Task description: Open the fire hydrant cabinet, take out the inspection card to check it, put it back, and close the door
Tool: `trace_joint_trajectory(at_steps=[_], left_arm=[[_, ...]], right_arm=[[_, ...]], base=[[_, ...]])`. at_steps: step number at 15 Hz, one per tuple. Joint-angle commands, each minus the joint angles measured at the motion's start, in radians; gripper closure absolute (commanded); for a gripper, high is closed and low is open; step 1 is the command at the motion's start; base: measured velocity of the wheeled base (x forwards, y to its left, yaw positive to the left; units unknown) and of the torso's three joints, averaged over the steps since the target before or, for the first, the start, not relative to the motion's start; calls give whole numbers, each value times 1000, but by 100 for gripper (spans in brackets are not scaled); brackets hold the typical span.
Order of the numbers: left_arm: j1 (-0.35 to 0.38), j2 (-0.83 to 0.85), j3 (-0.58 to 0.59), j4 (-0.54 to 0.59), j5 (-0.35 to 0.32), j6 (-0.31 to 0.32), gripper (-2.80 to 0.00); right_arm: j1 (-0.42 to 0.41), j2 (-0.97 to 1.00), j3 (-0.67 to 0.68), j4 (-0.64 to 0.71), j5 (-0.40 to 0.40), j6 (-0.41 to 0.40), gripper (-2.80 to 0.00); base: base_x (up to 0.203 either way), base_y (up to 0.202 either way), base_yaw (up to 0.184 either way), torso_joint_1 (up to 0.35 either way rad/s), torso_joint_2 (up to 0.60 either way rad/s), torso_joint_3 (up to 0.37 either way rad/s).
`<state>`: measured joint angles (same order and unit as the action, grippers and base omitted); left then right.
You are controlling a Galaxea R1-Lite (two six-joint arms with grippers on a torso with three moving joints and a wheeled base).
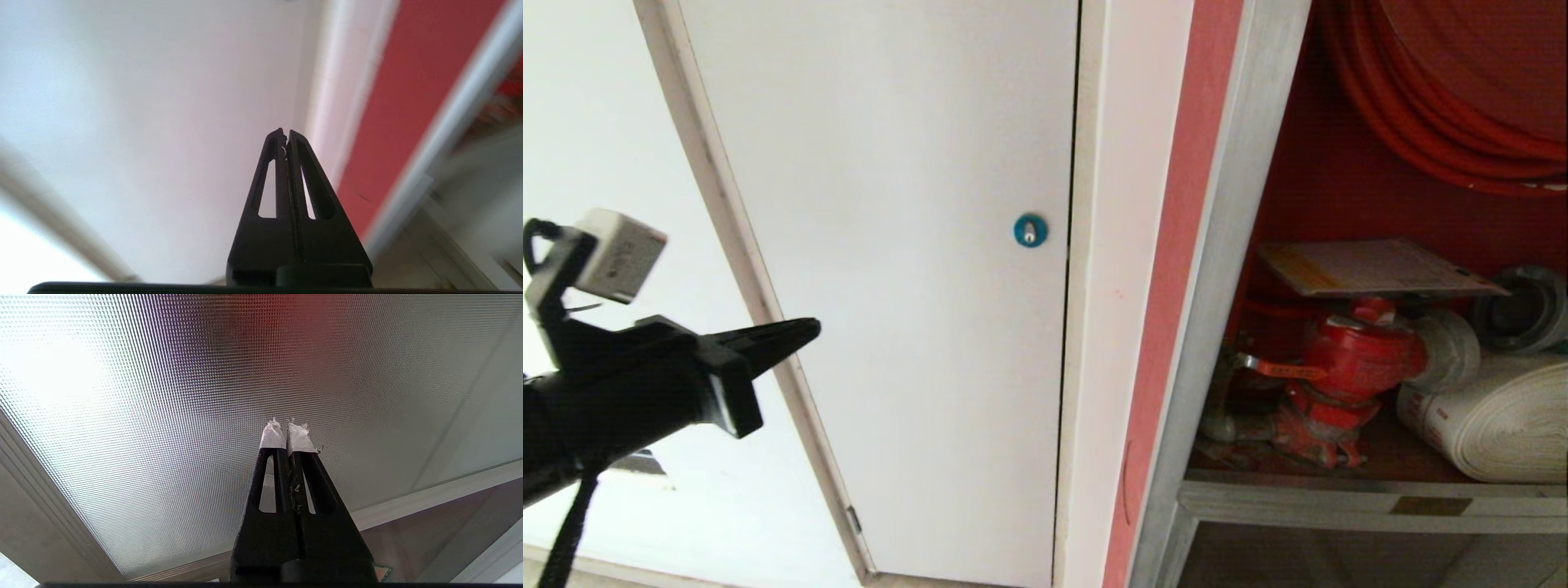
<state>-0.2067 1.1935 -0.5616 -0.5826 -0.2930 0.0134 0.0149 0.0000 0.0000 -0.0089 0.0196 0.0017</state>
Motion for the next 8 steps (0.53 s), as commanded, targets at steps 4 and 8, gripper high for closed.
trace_joint_trajectory(at_steps=[4,8], left_arm=[[156,-449,161,10,-1,-7,0],[178,-789,217,211,8,-9,0]], right_arm=[[0,2,5,0,0,0,0],[0,2,5,0,0,0,0]], base=[[0,0,0,0,0,0],[0,0,0,0,0,0]])
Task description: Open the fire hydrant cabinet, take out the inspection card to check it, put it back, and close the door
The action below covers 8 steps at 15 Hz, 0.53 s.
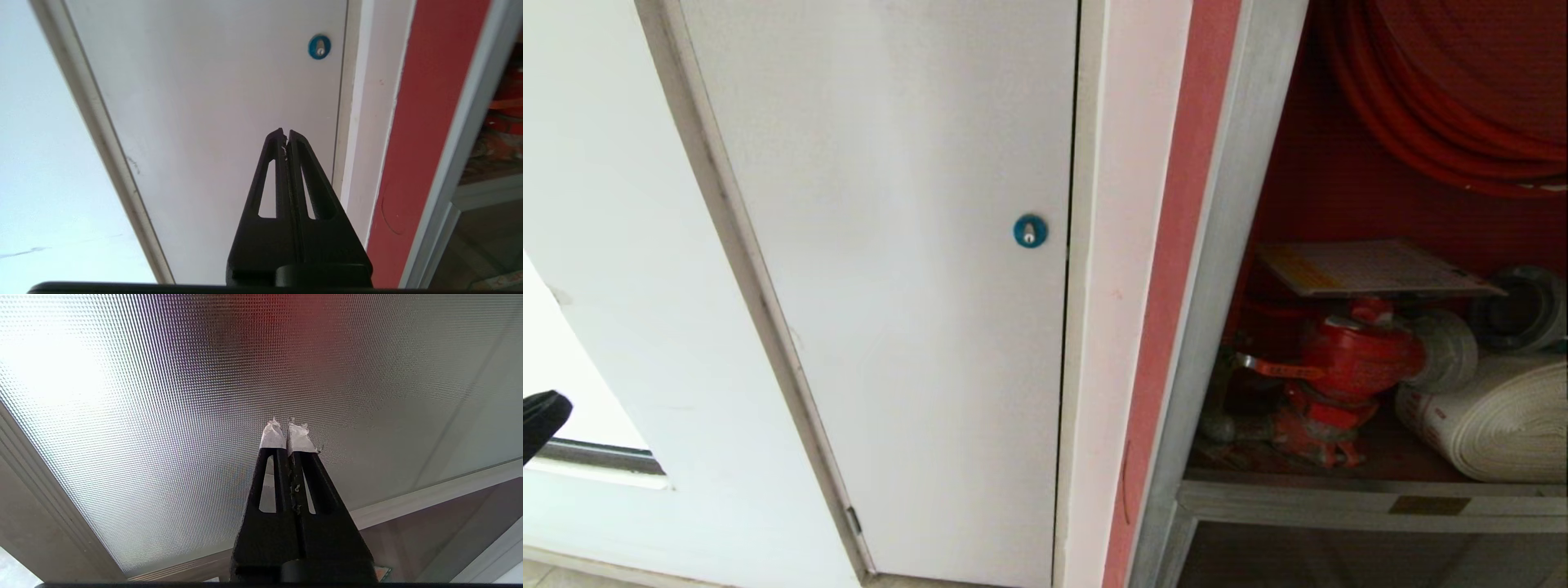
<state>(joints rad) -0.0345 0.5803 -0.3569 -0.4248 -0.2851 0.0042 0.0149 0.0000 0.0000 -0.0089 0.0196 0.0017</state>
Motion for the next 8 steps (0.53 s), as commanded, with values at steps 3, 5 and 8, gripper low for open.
trace_joint_trajectory(at_steps=[3,5,8], left_arm=[[10,-368,35,245,22,-4,0],[13,-439,76,286,72,-6,0],[18,-555,142,298,94,-6,0]], right_arm=[[0,2,5,0,0,0,0],[0,2,5,0,0,0,0],[0,2,5,0,0,0,0]], base=[[0,0,0,0,0,0],[0,0,0,0,0,0],[0,0,0,0,0,0]])
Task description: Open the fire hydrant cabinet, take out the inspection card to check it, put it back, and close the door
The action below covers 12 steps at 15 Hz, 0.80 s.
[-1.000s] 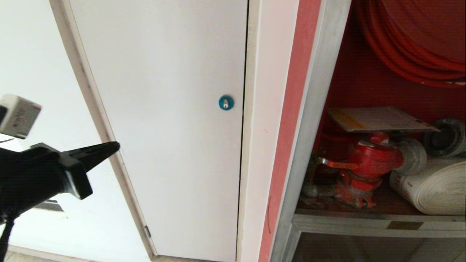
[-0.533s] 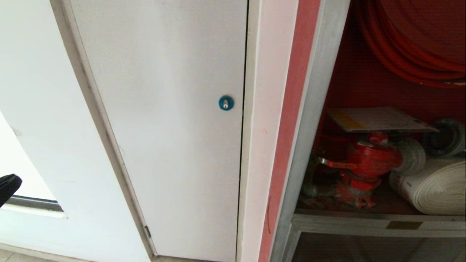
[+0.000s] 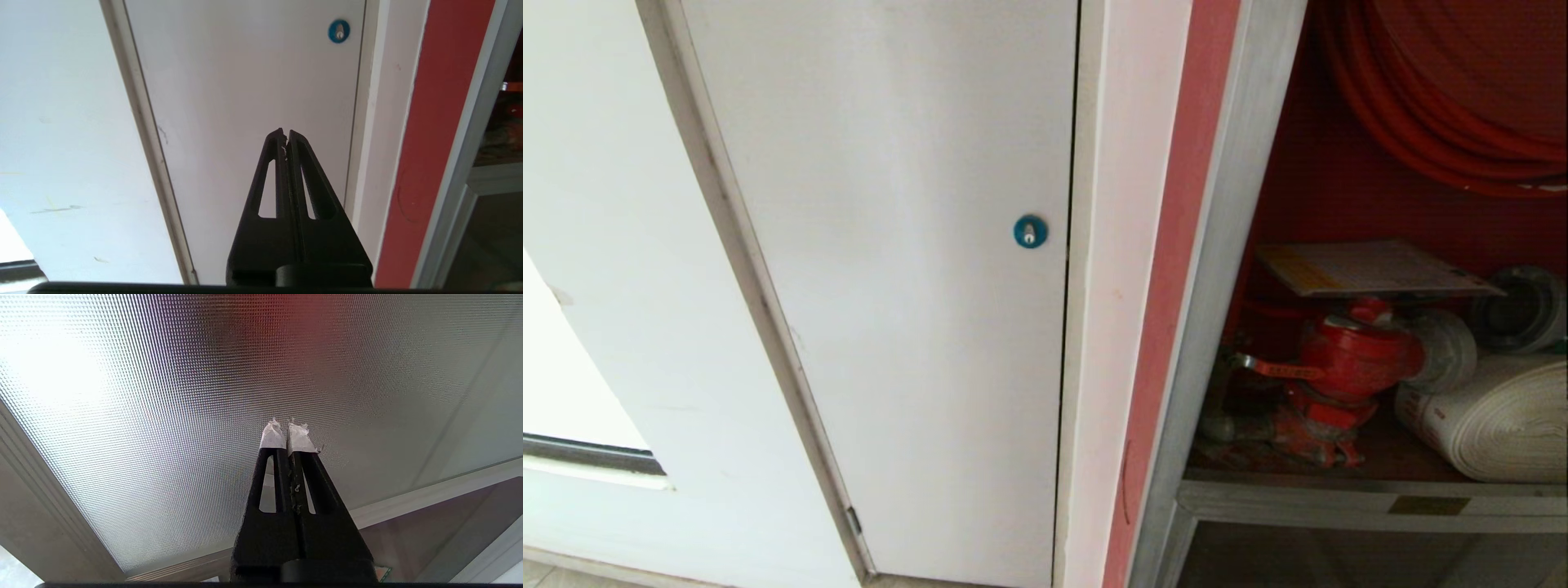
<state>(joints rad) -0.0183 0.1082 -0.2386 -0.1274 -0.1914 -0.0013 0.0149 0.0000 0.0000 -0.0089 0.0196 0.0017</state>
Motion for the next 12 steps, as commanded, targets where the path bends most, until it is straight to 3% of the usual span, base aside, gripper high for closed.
trace_joint_trajectory(at_steps=[1,6,12], left_arm=[[4,-107,59,-2,12,1,0],[4,-108,237,-41,138,43,0],[4,-108,238,-5,140,56,0]], right_arm=[[0,2,5,0,0,0,0],[0,2,4,0,0,0,0],[0,2,5,0,0,0,0]], base=[[0,0,0,0,0,0],[0,0,0,0,0,0],[0,0,0,0,0,0]])
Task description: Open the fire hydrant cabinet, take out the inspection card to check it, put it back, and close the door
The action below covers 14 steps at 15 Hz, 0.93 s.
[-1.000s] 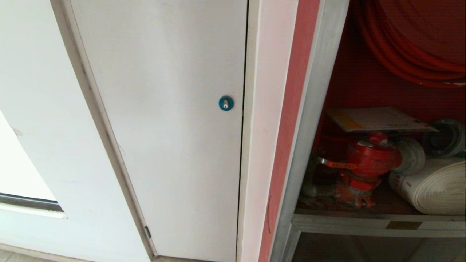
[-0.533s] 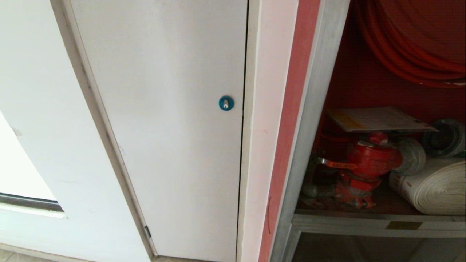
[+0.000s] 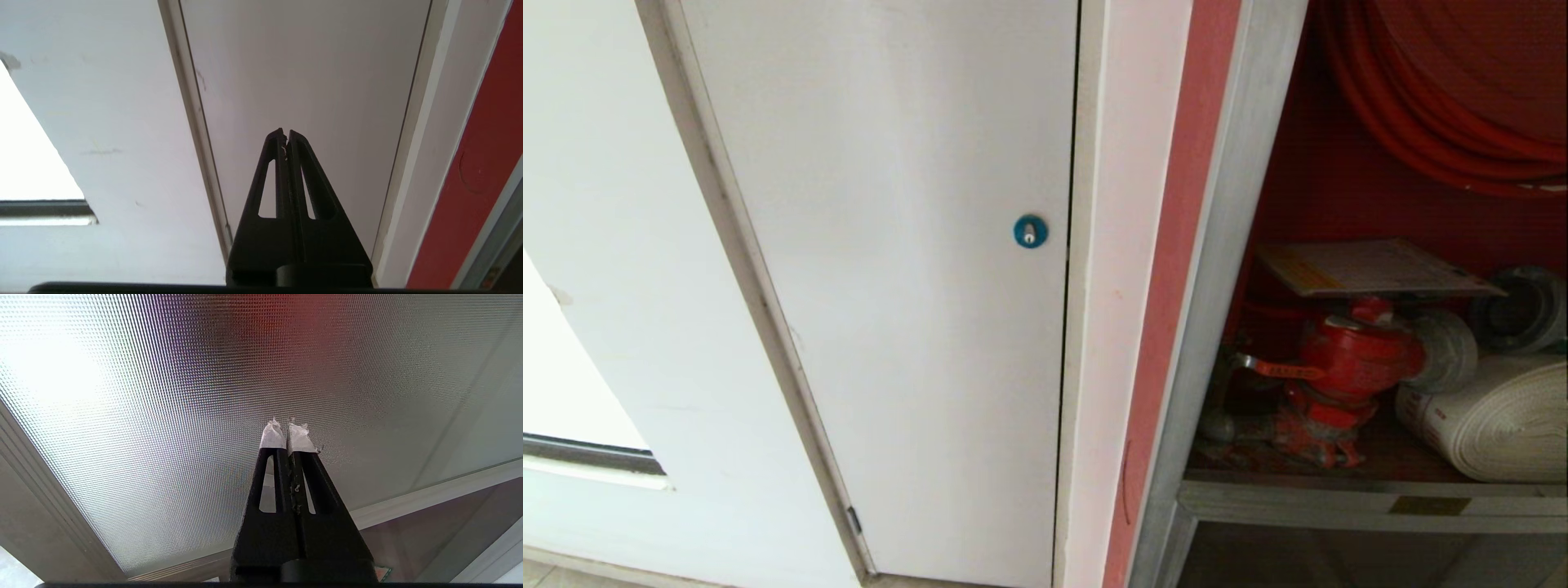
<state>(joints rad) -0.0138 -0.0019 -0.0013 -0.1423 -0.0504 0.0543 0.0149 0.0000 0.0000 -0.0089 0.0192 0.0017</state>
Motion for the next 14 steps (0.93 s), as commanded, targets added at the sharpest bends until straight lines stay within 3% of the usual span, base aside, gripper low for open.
trace_joint_trajectory(at_steps=[1,5,14], left_arm=[[0,2,0,52,1,9,0],[0,2,0,152,21,12,0],[0,0,0,152,38,-37,0]], right_arm=[[0,2,3,0,1,0,0],[0,2,5,0,1,0,0],[0,2,5,0,1,0,0]], base=[[0,0,0,0,0,0],[0,0,0,0,0,0],[0,0,0,0,0,0]])
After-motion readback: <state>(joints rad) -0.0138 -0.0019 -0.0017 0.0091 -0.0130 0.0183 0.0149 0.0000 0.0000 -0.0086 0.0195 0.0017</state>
